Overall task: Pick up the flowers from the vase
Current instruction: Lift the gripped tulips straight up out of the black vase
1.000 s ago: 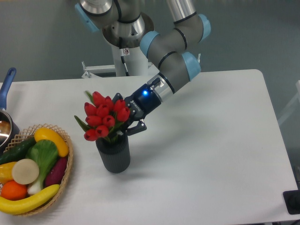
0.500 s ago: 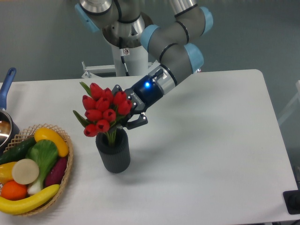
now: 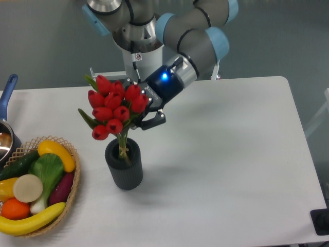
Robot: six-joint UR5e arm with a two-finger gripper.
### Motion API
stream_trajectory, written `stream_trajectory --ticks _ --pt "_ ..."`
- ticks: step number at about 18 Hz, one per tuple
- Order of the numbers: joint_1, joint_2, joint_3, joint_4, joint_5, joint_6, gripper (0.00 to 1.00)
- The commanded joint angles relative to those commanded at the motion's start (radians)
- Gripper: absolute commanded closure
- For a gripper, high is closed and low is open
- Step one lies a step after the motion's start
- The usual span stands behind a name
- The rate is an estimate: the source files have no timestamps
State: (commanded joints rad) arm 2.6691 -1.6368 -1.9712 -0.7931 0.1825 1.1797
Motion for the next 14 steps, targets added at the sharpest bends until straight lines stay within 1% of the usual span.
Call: stream_trajectory --ticks 9,14 --pt "0.014 0.037 0.071 -0.002 0.002 -0.127 0.54" --pt "0.037 0.061 0.115 -0.002 0.006 -0.207 0.54"
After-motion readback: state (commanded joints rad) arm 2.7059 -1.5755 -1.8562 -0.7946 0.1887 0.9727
